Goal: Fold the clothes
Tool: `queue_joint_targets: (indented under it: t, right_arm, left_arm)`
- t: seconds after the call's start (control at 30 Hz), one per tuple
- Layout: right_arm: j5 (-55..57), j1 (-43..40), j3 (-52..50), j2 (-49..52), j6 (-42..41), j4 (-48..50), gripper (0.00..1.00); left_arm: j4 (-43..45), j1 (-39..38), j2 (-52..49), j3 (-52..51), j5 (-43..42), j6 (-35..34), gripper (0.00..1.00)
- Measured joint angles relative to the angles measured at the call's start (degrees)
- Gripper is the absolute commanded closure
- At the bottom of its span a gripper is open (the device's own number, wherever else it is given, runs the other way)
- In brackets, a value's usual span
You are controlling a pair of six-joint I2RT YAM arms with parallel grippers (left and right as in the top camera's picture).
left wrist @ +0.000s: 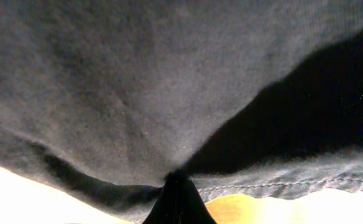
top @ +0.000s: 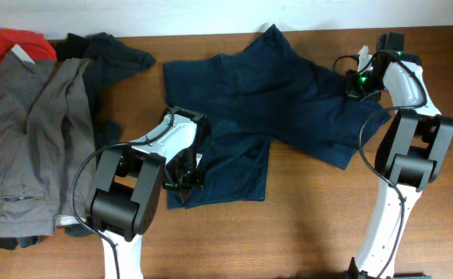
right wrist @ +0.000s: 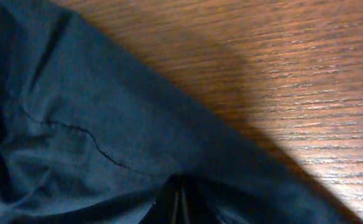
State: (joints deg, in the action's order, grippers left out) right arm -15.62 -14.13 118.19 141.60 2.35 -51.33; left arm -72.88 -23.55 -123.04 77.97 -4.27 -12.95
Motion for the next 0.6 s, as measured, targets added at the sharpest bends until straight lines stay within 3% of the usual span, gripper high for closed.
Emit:
queue_joint_targets:
  t: [0.2,0.27,0.33,0.4,0.5,0.6]
  right_arm:
    - [-2.27,-0.13,6.43,1.36,0.5,-9.22,0.56]
    - [-3.43,-0.13,12.09,2.1,1.22,-14.69,0.46]
    - [-4.22,0.04,17.73,2.36,1.31,-19.52,0.41]
    - [-4.85,0.39,24.22,2.36,1.92,-24.7,0.35]
    - [-5.4,1.66,33.27,2.34,2.58,-31.36,0.31]
    - [-5.62,4.46,38.01,2.34,2.8,-35.65,0.3]
  left_arm:
    - [-1.33,-0.09,-0.04,1.38,0.46,0.0,0.98]
    - [-1.77,-0.24,-0.15,2.36,0.83,0.13,0.8]
    - [-2.05,-0.46,-0.17,3.32,2.14,0.07,0.53]
    - [-0.94,-0.46,-0.15,5.81,3.37,-0.11,0.37]
    - [1.62,-0.31,-0.02,12.17,4.85,-0.17,0.25]
    - [3.13,0.55,0.92,20.06,5.6,-0.24,0.22]
